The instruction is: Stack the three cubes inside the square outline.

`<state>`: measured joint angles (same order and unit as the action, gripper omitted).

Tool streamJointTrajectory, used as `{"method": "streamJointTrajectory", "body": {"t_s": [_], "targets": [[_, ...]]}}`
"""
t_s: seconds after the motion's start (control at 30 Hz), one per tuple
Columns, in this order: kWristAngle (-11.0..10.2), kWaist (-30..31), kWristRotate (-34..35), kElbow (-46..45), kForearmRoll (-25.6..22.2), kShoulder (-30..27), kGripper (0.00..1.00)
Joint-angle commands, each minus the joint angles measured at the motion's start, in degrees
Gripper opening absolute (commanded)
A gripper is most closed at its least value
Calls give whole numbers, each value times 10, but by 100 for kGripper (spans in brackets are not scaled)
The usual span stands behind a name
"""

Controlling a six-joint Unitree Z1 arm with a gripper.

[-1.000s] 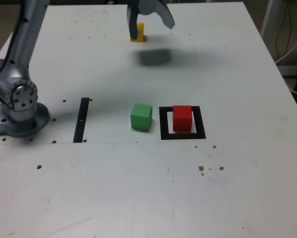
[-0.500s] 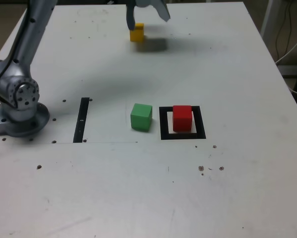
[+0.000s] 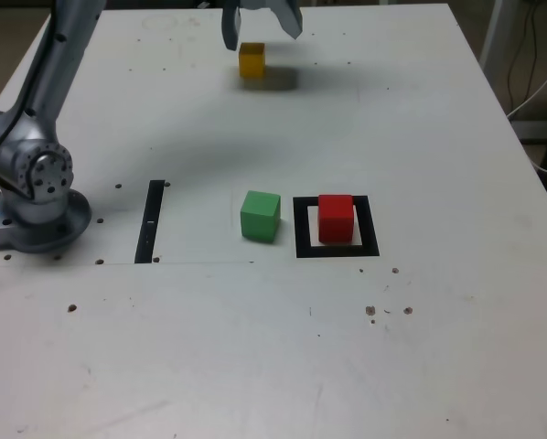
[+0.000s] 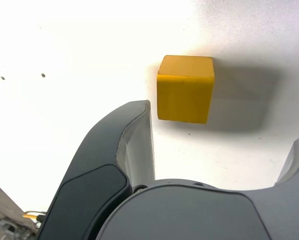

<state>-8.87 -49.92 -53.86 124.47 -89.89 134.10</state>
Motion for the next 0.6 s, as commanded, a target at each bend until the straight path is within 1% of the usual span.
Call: {"method": "streamJointTrajectory", "body": {"t_s": [0.0,0.3,0.57], "targets": [[-3,-1,-5,1,-4,1,98],[-10,-3,-7,-3,-2,5,97],[-16,-8,-6,4,2,26,97]]}}
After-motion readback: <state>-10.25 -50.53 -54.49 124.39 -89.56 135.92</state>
